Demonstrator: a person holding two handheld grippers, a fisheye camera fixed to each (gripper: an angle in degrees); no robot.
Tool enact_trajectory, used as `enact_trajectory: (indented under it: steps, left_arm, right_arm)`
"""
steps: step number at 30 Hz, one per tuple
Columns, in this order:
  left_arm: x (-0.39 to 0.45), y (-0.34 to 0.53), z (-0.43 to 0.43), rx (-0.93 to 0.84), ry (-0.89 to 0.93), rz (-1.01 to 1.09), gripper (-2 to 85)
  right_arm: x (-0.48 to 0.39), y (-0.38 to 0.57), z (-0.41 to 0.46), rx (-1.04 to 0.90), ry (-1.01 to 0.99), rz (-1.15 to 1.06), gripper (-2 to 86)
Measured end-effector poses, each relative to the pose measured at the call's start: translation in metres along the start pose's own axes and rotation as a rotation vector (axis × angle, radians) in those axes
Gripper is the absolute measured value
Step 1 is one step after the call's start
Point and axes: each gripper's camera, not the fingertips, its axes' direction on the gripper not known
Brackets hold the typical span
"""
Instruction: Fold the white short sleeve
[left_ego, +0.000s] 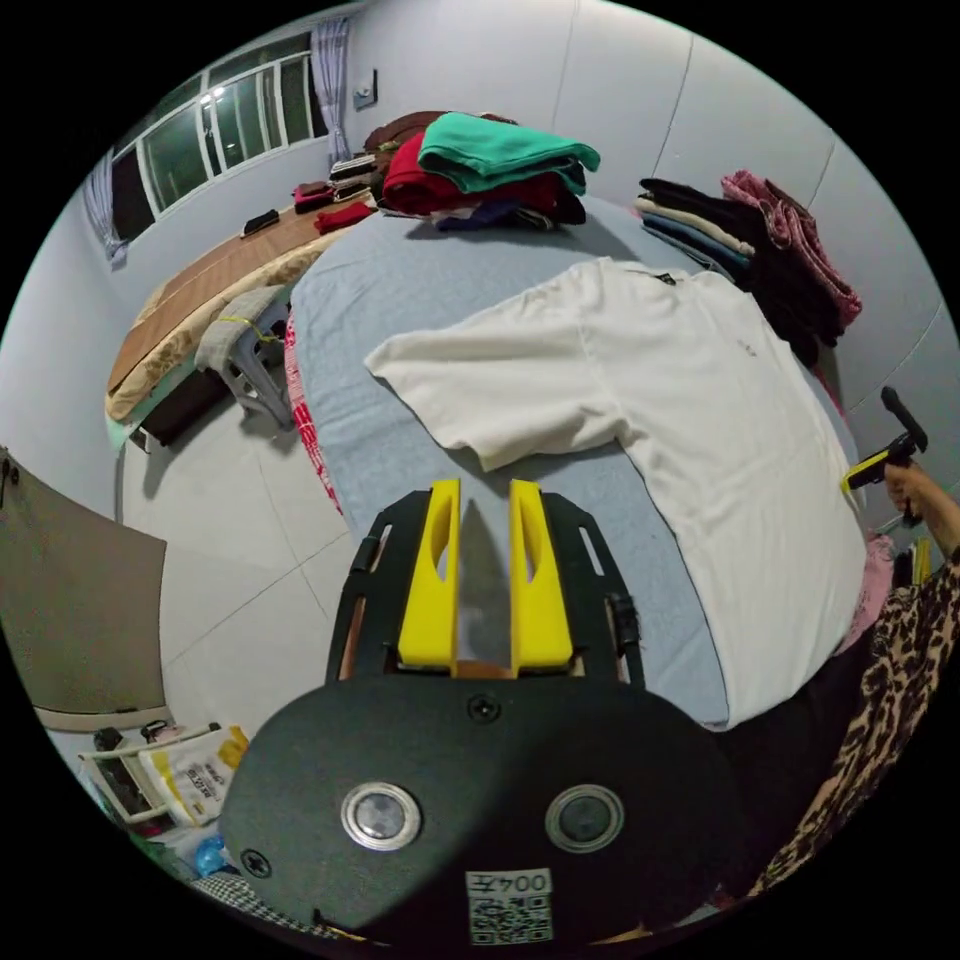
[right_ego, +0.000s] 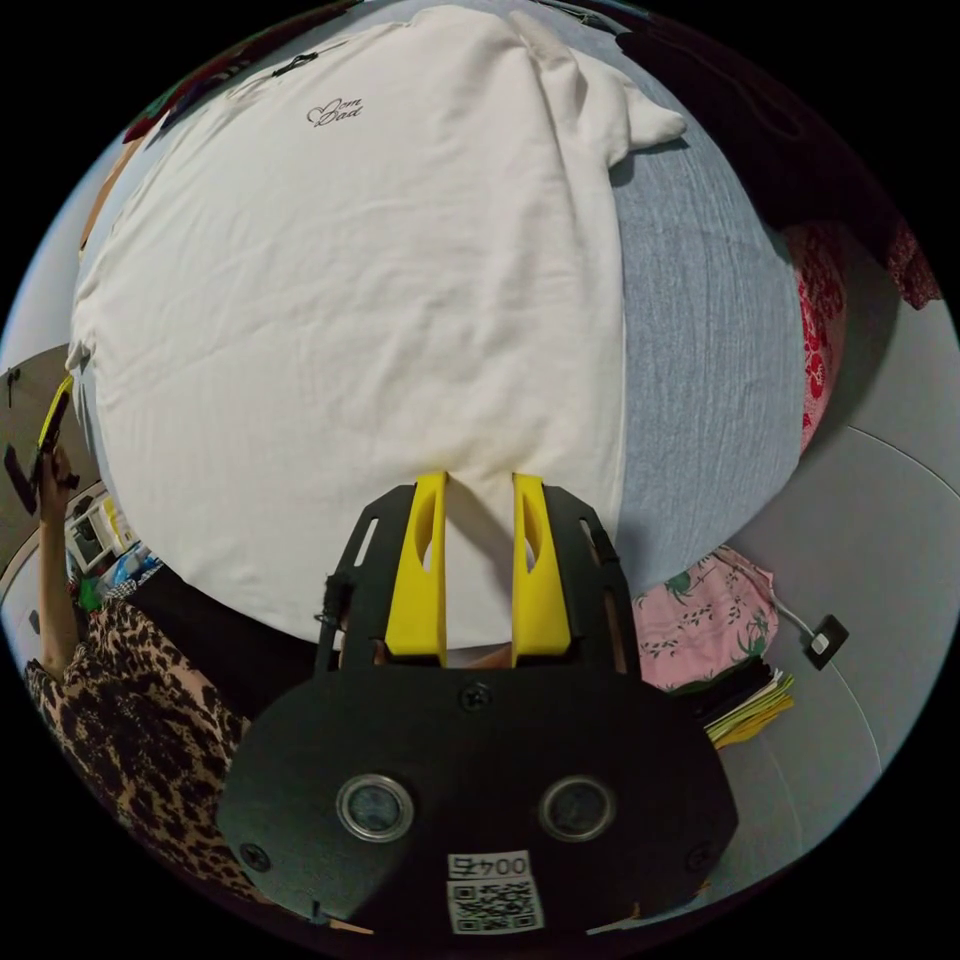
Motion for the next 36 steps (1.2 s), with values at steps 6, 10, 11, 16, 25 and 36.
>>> enact_trajectory:
  steps: [6, 10, 11, 16, 25, 36]
  left_arm:
    - [0.018, -0.025, 0.000, -0.076, -0.023, 0.014, 4.8]
    - [0.013, -0.023, -0.005, -0.167, 0.016, -0.074, 2.5]
    - [0.012, -0.020, -0.002, -0.181, 0.027, -0.086, 2.3]
    - [0.000, -0.003, -0.007, -0.194, 0.011, -0.217, 1.7]
    - [0.155, -0.079, -0.011, -0.012, 0.193, 0.049, 8.0]
    - [0.349, -0.117, 0.068, -0.185, 0.074, 0.226, 9.2]
  right_arm:
    - [0.008, 0.004, 0.001, 0.008, 0.003, -0.002, 10.5]
    - [0.015, 0.007, 0.001, 0.012, 0.001, 0.001, 10.5]
    - [0.016, 0.007, 0.002, 0.013, 0.002, 0.001, 10.5]
    - [0.027, 0.015, 0.003, 0.031, -0.001, 0.002, 10.5]
    - [0.044, 0.037, 0.007, 0.092, 0.001, 0.016, 10.4]
    - [0.115, 0.061, -0.035, 0.497, -0.084, -0.023, 6.6]
